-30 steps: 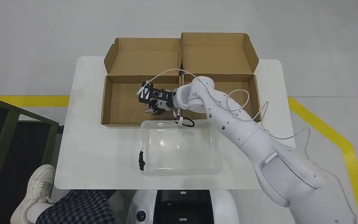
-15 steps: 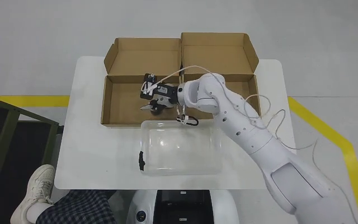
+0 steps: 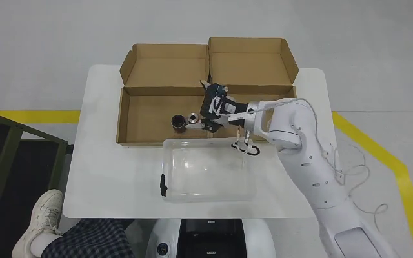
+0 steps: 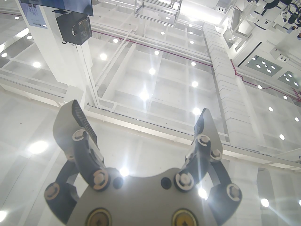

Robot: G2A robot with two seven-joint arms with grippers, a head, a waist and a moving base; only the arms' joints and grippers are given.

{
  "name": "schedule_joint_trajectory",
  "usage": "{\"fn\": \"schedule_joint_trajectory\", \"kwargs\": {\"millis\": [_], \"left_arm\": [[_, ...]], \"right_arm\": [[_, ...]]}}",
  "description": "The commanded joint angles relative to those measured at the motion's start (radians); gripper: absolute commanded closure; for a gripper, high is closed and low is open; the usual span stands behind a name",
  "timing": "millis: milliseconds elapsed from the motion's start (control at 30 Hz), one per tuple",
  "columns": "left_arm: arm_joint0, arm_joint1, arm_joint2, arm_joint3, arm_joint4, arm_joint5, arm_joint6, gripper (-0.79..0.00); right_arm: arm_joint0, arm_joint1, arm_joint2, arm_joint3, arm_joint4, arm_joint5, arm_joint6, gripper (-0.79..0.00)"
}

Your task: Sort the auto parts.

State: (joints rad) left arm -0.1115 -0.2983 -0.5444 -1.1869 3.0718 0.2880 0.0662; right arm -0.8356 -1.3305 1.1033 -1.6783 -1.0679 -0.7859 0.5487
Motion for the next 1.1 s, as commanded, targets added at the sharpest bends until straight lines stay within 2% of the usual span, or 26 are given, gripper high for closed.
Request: {"fn": "schedule_joint_trajectory", "kwargs": {"millis": [0, 200, 667, 867, 1067], "left_arm": [[0.000, 0.000, 0.000, 0.000, 0.000, 0.000, 0.000, -0.785], [0.000, 0.000, 0.000, 0.000, 0.000, 0.000, 0.000, -0.785], [0.000, 0.000, 0.000, 0.000, 0.000, 0.000, 0.000, -0.785], [0.000, 0.000, 0.000, 0.000, 0.000, 0.000, 0.000, -0.785], [0.000, 0.000, 0.000, 0.000, 0.000, 0.000, 0.000, -0.785]], "right_arm": [[-0.037, 0.010, 0.044, -0.026, -0.003, 0.005, -0.009, -0.785], [-0.179, 0.042, 0.193, -0.096, -0.003, 0.016, -0.051, -0.785], [-0.499, 0.094, 0.532, -0.192, -0.105, -0.008, -0.346, -0.785], [-0.610, 0.106, 0.657, -0.218, -0.088, 0.004, -0.464, -0.785], [-0.686, 0.113, 0.723, -0.233, -0.079, 0.023, -0.504, -0.785]]}}
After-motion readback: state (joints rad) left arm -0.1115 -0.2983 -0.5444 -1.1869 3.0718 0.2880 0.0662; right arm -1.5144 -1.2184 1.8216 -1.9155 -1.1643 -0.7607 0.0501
